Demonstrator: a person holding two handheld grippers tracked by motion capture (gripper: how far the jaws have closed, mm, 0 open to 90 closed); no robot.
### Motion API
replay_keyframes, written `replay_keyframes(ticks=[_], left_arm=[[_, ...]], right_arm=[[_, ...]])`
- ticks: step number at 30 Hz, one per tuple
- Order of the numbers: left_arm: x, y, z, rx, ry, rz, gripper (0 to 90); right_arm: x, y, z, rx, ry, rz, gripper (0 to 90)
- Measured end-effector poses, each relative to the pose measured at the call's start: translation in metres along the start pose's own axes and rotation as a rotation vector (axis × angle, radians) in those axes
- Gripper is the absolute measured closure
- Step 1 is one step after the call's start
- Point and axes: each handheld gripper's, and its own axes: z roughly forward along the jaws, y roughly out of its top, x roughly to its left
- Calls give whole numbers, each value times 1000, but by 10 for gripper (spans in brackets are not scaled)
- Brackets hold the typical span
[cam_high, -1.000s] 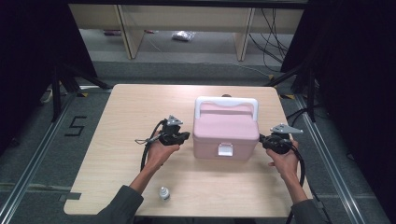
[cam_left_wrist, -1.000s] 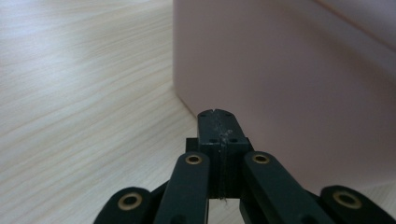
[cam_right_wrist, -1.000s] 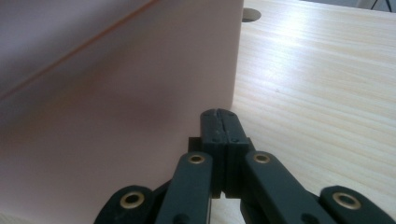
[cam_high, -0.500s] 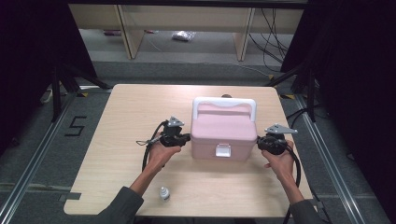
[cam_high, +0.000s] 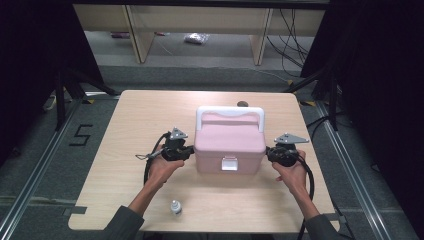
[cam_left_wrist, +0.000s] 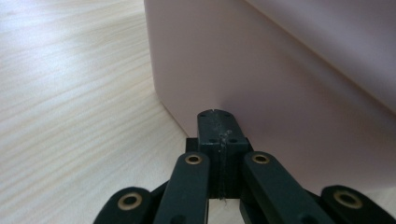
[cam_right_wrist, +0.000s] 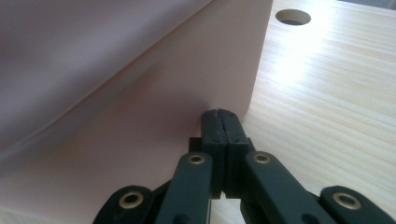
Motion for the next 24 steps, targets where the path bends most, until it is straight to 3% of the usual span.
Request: replay_keyframes(ticks=[8,11,15,16,17,21,24], left_arm=[[3,-9,-12,-1,-2,4,899],[2,-12,-15,4,-6,16,899],[2,-12,-16,2,-4,15,899],[2,-12,-16,2,-6,16,899],[3,-12,-16,0,-10,10,899],[2,-13,-16,-1,-6,10,898],[4,-13,-16,-6,-5,9,880]], right_arm=[[13,0,1,12,24,4,900],[15,-1,-1,11,21,-16,900],[18,-2,-3,6,38,-9,900],[20,-2,-5,24,34,25,900],[19,-2,-4,12,32,7,900],[19,-3,-3,6,48,15,900],[19,-2,-4,15,30,8,889]])
